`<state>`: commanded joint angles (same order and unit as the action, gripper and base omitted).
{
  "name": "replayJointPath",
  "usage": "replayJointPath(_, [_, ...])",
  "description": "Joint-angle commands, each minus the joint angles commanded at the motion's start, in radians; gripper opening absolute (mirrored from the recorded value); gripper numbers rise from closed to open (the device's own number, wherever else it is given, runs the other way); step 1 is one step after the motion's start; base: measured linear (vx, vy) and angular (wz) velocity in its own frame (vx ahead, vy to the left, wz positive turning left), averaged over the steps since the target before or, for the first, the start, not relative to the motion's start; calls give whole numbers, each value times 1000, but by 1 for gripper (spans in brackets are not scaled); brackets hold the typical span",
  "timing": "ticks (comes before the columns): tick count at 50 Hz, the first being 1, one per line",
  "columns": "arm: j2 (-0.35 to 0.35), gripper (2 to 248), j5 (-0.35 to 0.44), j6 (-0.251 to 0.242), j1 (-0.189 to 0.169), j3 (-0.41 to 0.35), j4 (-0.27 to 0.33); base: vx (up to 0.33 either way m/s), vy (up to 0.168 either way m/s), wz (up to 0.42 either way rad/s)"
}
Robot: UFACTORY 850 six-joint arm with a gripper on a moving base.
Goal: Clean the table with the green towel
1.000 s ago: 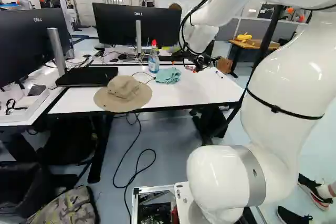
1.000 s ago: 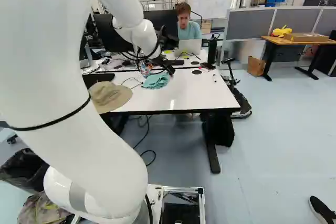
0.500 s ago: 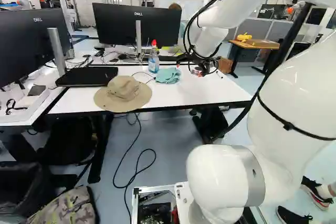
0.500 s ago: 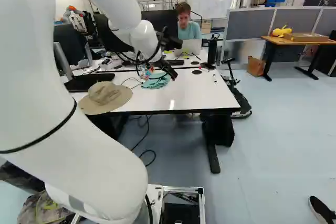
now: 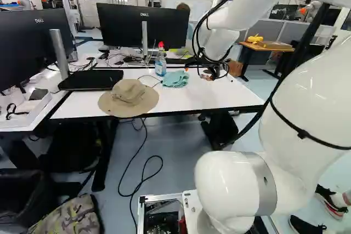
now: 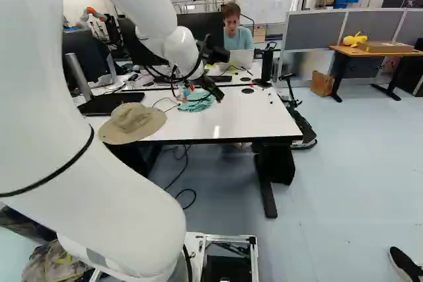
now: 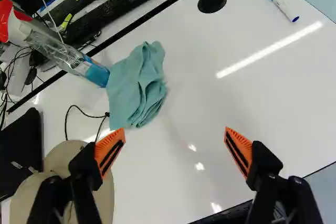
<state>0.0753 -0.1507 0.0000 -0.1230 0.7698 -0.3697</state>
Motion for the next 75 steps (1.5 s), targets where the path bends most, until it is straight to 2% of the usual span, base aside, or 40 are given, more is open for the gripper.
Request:
replayJointPath(19, [11, 247, 56, 0, 7, -37, 20, 0, 0, 0])
replayJointPath(38, [30, 247, 153, 0, 18, -102, 55, 0, 0, 0])
replayJointPath(57, [58, 247, 291, 0, 35, -194, 105, 0, 0, 0])
replayJointPath(75, [91, 247, 458, 0, 55, -306, 166, 0, 0, 0])
